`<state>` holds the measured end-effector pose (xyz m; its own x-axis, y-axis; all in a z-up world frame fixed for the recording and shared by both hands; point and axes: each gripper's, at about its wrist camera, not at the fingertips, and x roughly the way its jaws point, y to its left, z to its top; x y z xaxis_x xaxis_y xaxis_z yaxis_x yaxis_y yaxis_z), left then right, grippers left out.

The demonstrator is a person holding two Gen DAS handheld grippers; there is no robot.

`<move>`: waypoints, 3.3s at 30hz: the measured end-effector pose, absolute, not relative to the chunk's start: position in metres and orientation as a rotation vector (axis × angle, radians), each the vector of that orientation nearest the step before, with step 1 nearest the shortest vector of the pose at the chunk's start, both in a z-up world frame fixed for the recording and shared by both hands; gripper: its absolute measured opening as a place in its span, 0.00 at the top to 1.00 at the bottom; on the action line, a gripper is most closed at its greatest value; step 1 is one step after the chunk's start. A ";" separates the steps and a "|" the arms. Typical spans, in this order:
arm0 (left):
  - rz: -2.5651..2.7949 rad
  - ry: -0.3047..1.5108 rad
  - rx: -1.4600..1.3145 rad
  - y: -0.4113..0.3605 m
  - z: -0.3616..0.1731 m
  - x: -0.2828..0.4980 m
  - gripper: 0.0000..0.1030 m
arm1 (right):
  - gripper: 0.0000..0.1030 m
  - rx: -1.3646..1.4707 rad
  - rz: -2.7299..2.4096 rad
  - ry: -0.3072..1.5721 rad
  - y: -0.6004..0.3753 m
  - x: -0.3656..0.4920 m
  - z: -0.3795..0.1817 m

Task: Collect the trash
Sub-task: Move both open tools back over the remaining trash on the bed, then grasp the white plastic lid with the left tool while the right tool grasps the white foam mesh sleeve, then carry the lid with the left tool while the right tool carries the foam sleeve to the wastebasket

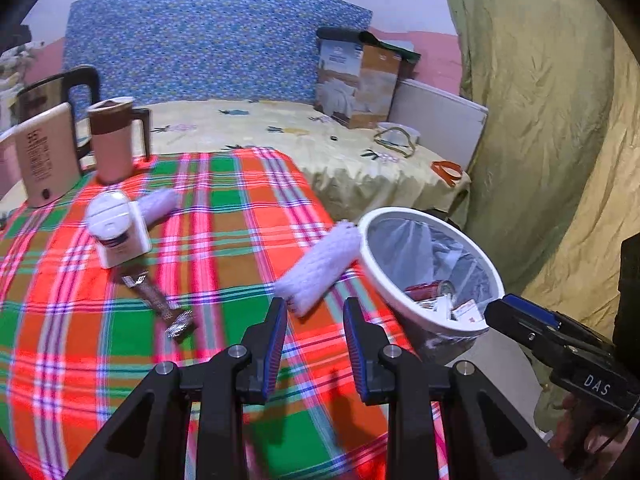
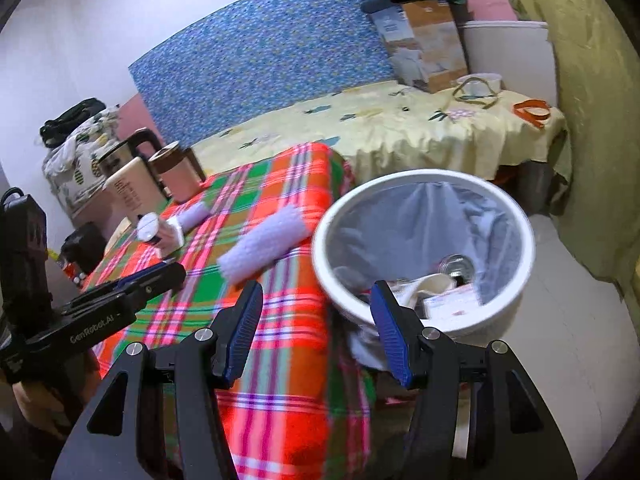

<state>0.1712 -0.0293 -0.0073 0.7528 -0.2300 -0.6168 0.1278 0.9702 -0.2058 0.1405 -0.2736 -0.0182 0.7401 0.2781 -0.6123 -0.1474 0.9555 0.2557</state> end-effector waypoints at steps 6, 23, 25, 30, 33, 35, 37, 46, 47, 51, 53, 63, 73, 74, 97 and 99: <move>-0.126 0.679 -0.170 0.001 -0.007 0.159 0.72 | 0.44 0.195 0.270 0.741 -0.254 0.148 -0.021; 0.048 0.637 -0.237 0.074 -0.006 0.173 0.48 | 0.44 0.239 0.281 0.817 -0.222 0.179 -0.034; 0.069 0.631 -0.242 0.081 -0.005 0.179 0.43 | 0.44 0.242 0.277 0.828 -0.218 0.186 -0.038; 0.114 0.633 -0.261 0.097 -0.006 0.203 0.40 | 0.43 0.252 0.253 0.858 -0.210 0.199 -0.045; 0.136 0.645 -0.275 0.103 -0.010 0.217 0.39 | 0.43 0.251 0.230 0.871 -0.208 0.206 -0.047; 0.147 0.655 -0.282 0.105 -0.014 0.227 0.39 | 0.43 0.252 0.216 0.878 -0.205 0.211 -0.049; 0.152 0.660 -0.283 0.106 -0.017 0.235 0.39 | 0.43 0.250 0.202 0.883 -0.203 0.216 -0.050; 0.218 0.682 -0.298 0.115 -0.030 0.261 0.39 | 0.43 0.192 0.126 0.917 -0.195 0.240 -0.060; 0.222 0.685 -0.300 0.117 -0.032 0.262 0.39 | 0.43 0.190 0.126 0.920 -0.195 0.242 -0.061; 0.233 0.687 -0.303 0.124 -0.037 0.264 0.49 | 0.67 0.189 0.134 0.907 -0.198 0.239 -0.060; 0.226 0.695 -0.301 0.126 -0.040 0.264 0.53 | 0.74 0.190 0.143 0.898 -0.200 0.237 -0.059; 0.198 0.649 -0.267 0.121 -0.028 0.242 0.55 | 0.76 0.179 0.215 0.832 -0.200 0.219 -0.045; 0.148 0.630 -0.224 0.099 -0.007 0.211 0.55 | 0.76 0.174 0.262 0.793 -0.203 0.197 -0.031; 0.142 0.629 -0.221 0.096 -0.005 0.208 0.55 | 0.76 0.173 0.266 0.788 -0.203 0.194 -0.029; -0.060 0.655 -0.147 -0.004 0.012 0.171 0.55 | 0.76 0.161 0.217 0.717 -0.247 0.156 -0.011; -0.080 0.656 -0.139 -0.013 0.013 0.173 0.55 | 0.76 0.161 0.205 0.714 -0.252 0.155 -0.011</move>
<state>0.1734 -0.0133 0.0131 0.7898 -0.1184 -0.6018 0.0305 0.9876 -0.1542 0.1553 -0.2518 -0.0108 0.7374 0.2407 -0.6311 -0.1309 0.9676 0.2160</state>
